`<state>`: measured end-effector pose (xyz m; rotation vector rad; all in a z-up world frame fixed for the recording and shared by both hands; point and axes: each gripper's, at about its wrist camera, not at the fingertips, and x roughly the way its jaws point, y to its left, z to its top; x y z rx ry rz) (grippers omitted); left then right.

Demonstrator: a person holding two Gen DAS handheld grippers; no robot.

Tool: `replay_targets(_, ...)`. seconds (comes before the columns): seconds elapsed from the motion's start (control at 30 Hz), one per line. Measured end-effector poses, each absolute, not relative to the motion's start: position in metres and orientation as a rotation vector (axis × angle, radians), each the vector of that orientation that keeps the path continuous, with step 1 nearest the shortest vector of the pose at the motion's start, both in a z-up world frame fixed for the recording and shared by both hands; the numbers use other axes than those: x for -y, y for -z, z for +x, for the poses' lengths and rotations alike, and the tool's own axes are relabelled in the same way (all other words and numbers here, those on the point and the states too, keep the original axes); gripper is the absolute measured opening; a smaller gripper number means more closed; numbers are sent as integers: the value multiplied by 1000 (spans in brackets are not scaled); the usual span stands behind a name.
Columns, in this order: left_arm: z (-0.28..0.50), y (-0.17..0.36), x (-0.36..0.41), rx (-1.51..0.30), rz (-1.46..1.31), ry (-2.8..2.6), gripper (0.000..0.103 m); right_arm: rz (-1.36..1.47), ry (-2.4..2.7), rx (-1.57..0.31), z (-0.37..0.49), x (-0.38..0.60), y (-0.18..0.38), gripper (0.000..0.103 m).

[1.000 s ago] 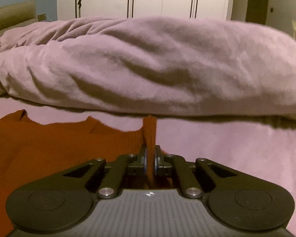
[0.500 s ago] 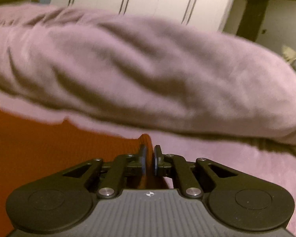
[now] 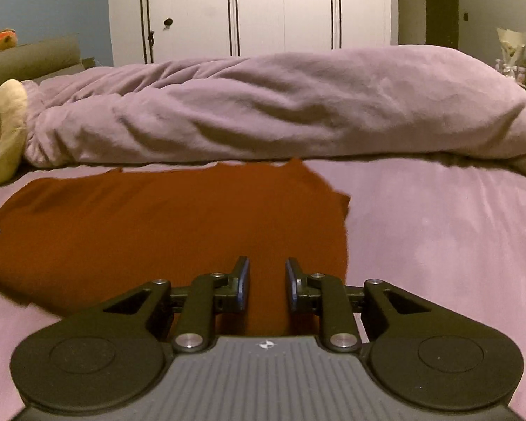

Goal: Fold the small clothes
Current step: 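Open both grippers and release the folded cardigan onto the bed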

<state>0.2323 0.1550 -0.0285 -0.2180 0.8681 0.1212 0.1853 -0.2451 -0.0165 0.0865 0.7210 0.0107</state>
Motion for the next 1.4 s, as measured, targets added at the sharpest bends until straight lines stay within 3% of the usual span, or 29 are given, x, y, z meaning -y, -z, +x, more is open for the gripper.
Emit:
replay_targets(0.37,232,27,-123,-908,-148,-97,62,-60,7,-780,192,225,25,21)
replay_targets(0.57,237,26,-122,-914,-131,-92,47,-98,8,-806,195,222,23,21)
replay_targets(0.7,240,25,-124,-907,-121,-85,29,-124,7,-821,198,220,24,21)
replay_targets(0.93,234,17,-144,-874,-173,-119,15,-198,44,-825,200,223,25,22)
replay_targets(1.1,218,16,-163,-872,-236,-116,16,36,200,-830,187,261,10,24)
replay_targets(1.23,205,20,-164,-889,-248,-101,16,390,230,-847,159,305,12,27)
replay_targets(1.4,196,20,-172,-874,-325,-98,24,730,212,-838,133,335,29,27)
